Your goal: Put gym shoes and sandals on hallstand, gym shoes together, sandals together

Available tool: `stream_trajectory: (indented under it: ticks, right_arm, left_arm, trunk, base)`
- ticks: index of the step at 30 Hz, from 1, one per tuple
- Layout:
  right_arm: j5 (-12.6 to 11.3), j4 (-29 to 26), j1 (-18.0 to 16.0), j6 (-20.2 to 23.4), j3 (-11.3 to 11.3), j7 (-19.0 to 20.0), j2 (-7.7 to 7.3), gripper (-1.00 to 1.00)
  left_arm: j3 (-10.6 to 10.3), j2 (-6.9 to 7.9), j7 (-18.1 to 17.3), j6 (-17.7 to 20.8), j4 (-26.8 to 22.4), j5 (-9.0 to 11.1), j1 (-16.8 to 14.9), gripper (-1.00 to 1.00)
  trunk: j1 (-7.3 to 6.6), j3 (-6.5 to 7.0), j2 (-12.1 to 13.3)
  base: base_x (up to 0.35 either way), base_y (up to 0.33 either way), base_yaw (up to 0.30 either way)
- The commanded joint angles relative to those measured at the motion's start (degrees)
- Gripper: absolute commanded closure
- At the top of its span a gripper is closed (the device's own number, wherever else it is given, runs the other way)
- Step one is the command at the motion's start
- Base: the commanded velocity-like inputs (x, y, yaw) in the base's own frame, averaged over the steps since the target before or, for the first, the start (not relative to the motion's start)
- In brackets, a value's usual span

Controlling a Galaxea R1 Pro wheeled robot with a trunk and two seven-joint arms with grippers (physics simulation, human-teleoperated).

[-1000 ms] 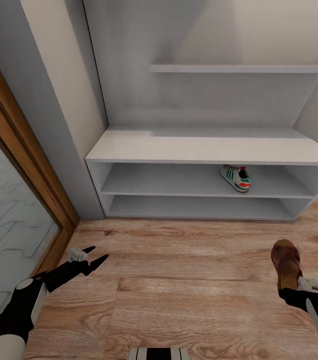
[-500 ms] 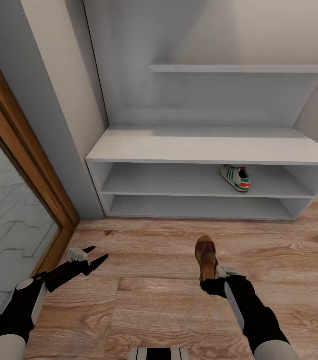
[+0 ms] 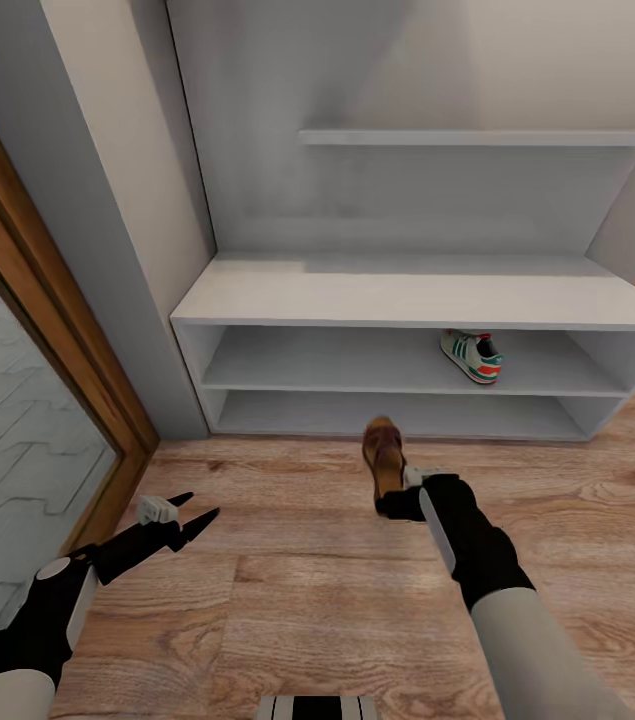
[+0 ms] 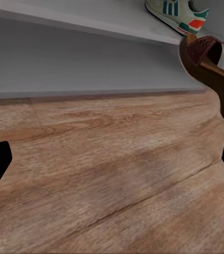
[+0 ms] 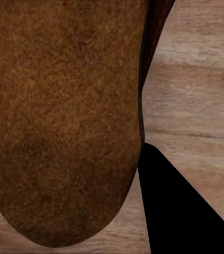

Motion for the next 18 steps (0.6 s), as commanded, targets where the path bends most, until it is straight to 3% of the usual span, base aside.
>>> stream_trajectory:
  ticks: [1, 6, 13, 18]
  right_arm:
    - [0.0, -0.1, -0.5, 0.5, 0.1, -0.1, 0.02, 1.0]
    - [0.0, -0.1, -1.2, 0.9, 0.6, 0.2, 0.04, 1.0]
    - [0.1, -0.2, -1.3, 0.9, 9.5, 0.3, -0.01, 1.0]
    - [-0.1, -0.2, -1.3, 1.0, 11.8, 0.3, -0.02, 1.0]
  left_arm:
    - [0.2, -0.22, -0.3, 0.2, 0.0, -0.3, 0.0, -1.0]
    - [0.2, -0.65, -0.2, 0.2, 0.0, -0.3, 0.0, -1.0]
    - [0.2, -0.75, -0.3, 0.2, 0.0, -0.3, 0.0, -1.0]
    - [0.1, -0.78, -0.3, 0.2, 0.0, -0.3, 0.0, -1.0]
  trunk:
    - [-0.01, -0.05, 0.0]
    - [-0.01, -0.05, 0.0]
    - [-0.01, -0.05, 0.0]
    - [-0.01, -0.05, 0.0]
  base:
    - [0.0, 0.0, 0.0]
    - [0.0, 0.0, 0.0]
    - [0.0, 0.0, 0.0]
    - [0.0, 0.0, 0.0]
